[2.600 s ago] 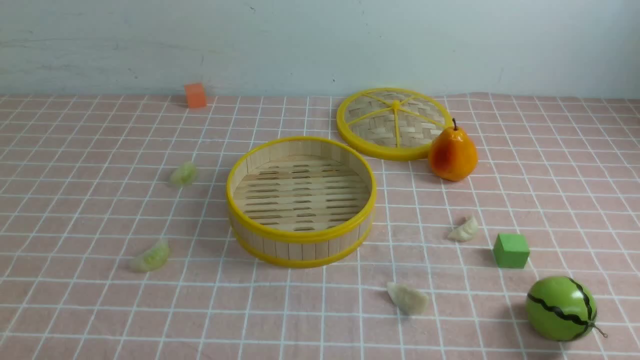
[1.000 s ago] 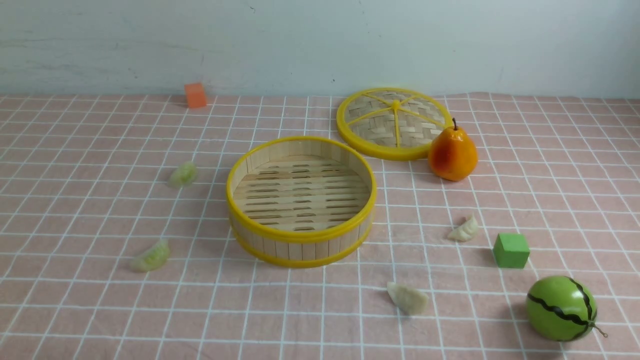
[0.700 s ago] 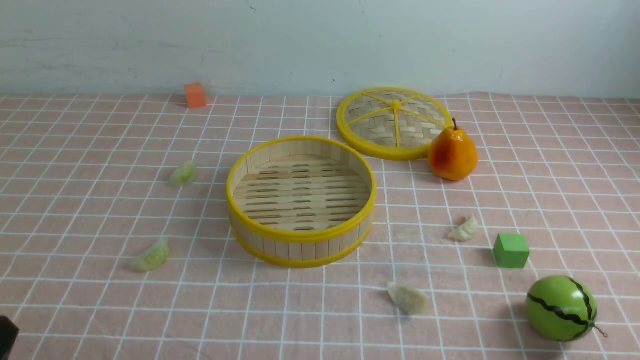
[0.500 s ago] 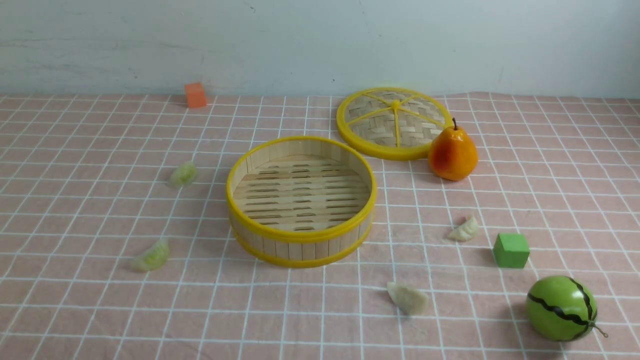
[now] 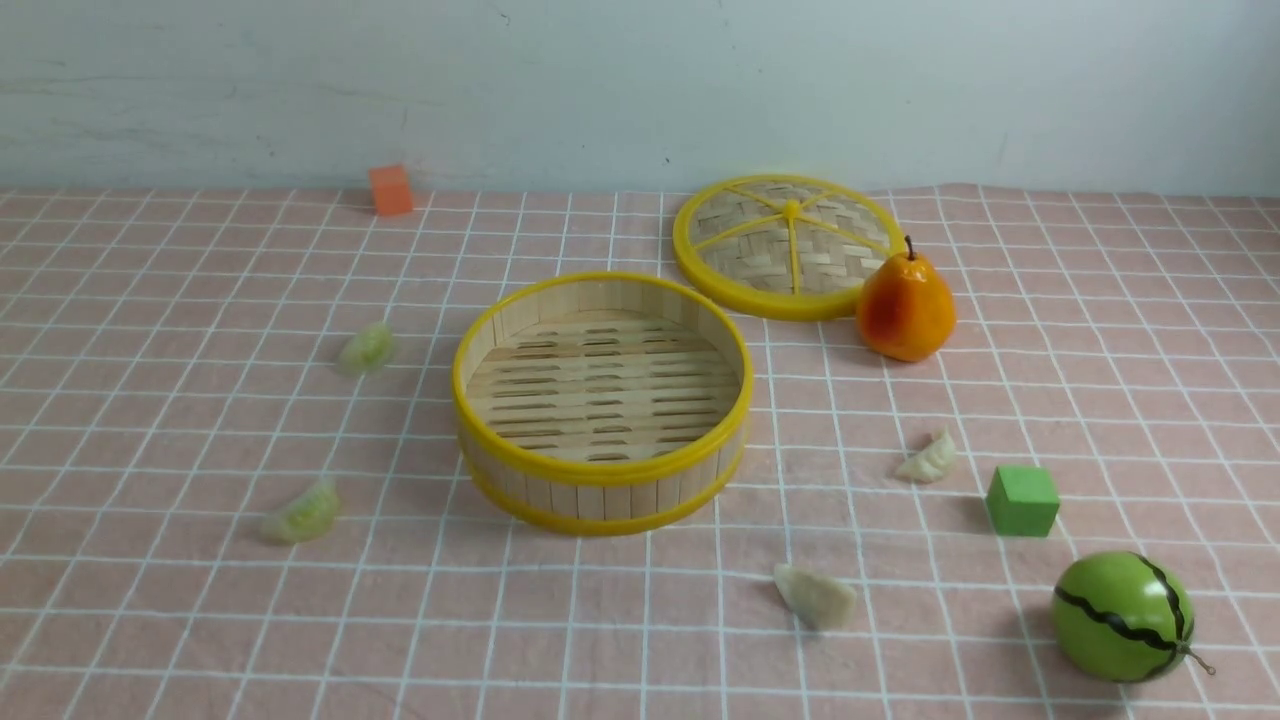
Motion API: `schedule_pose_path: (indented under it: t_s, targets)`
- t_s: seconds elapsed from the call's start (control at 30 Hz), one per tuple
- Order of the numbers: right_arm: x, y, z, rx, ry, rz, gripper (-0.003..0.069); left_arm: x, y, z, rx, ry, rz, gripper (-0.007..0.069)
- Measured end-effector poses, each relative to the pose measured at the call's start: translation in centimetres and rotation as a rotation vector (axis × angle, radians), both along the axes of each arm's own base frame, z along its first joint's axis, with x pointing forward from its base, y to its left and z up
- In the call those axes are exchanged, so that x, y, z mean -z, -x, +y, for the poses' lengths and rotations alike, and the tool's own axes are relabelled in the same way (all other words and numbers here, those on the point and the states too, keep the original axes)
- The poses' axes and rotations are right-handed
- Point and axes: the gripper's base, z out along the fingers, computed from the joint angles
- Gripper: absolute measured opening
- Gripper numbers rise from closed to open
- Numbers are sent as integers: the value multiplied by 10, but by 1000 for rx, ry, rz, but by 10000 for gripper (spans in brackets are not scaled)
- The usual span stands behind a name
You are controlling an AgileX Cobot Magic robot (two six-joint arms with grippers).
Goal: Put the dumplings into the steamer on the table with the pink tablecloth.
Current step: 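Reach for and grasp a dumpling on the table with the left gripper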
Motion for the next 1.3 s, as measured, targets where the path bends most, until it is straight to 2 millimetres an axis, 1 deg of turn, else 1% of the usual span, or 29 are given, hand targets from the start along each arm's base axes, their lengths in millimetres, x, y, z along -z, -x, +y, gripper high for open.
schedule_pose_path:
  t_s: [0.07, 0.1, 0.17, 0.2, 0.23, 0.27, 0.3, 0.33, 0.43, 0.47, 0.5, 0.53, 0.57, 0.6, 0.67, 0.7, 0.77, 0.8, 0.83, 0.87, 0.9, 0.93, 1.03, 1.07, 1.17, 1.2, 1.23, 1.27, 1.3]
  targets:
    - [-2, -20, 1, 10, 56, 148, -4, -3, -23, -3, -3, -31, 108, -14]
    - [-2, -22, 1, 11, 62, 165, -3, -3, -27, -4, -3, -34, 129, -14]
    - [12, -47, 1, 14, 97, 407, -2, 4, -55, -8, 1, -55, 312, -14]
    - [21, -58, 2, 5, 98, 528, -3, 11, -71, -11, 6, -61, 450, -14]
    - [27, -64, 4, -5, 96, 610, -3, 16, -79, -13, 12, -61, 529, -14]
    - [30, -67, 5, -9, 93, 649, -3, 18, -81, -13, 15, -57, 562, -14]
    - [42, -77, 10, -45, 95, 793, -3, 29, -96, -18, 34, -63, 717, -14]
    - [50, -82, 15, -72, 109, 873, -3, 35, -102, -20, 49, -64, 785, -14]
    - [71, -95, 31, -179, 189, 1058, -3, 53, -124, -30, 128, -123, 985, -14]
    - [78, -98, 36, -212, 207, 1102, -3, 56, -130, -33, 155, -130, 1021, -14]
    - [83, -101, 41, -247, 229, 1127, -3, 57, -138, -35, 174, -142, 1050, -14]
    - [84, -101, 42, -251, 231, 1134, -3, 57, -140, -36, 184, -148, 1055, -14]
    - [92, -105, 51, -315, 263, 1166, -3, 53, -161, -42, 222, -166, 1088, -14]
    - [93, -106, 53, -325, 266, 1171, -3, 53, -163, -43, 228, -169, 1088, -14]
    - [100, -110, 64, -400, 277, 1184, -3, 41, -202, -51, 247, -175, 1081, -14]
    - [101, -110, 66, -417, 273, 1183, -3, 42, -212, -52, 248, -174, 1087, -14]
    - [100, -110, 70, -453, 261, 1172, -3, 33, -239, -56, 247, -179, 1062, -13]
    - [99, -110, 72, -475, 258, 1162, -3, 34, -254, -58, 244, -193, 1068, -9]
    - [99, -109, 73, -494, 263, 1157, -3, 30, -265, -59, 241, -207, 1056, -2]
    - [99, -108, 74, -514, 271, 1156, -3, 34, -280, -60, 235, -235, 1066, 13]
    - [99, -108, 75, -530, 280, 1156, -3, 31, -291, -60, 228, -257, 1055, 27]
    - [99, -107, 76, -543, 291, 1156, -3, 32, -298, -60, 222, -280, 1057, 45]
    - [101, -106, 77, -571, 316, 1163, -2, 40, -335, -60, 188, -344, 1069, 139]
    - [101, -106, 77, -571, 317, 1162, -2, 41, -340, -61, 185, -346, 1069, 147]
    - [102, -107, 77, -573, 325, 1164, -1, 58, -380, -57, 134, -337, 1104, 303]
    - [102, -108, 77, -572, 325, 1164, -1, 59, -382, -57, 130, -333, 1106, 311]
    - [102, -108, 77, -568, 325, 1158, 0, 67, -396, -54, 110, -325, 1116, 372]
    - [102, -109, 77, -563, 324, 1152, 0, 77, -409, -49, 95, -326, 1122, 411]
    - [102, -109, 77, -563, 324, 1152, 1, 78, -411, -49, 94, -328, 1122, 411]
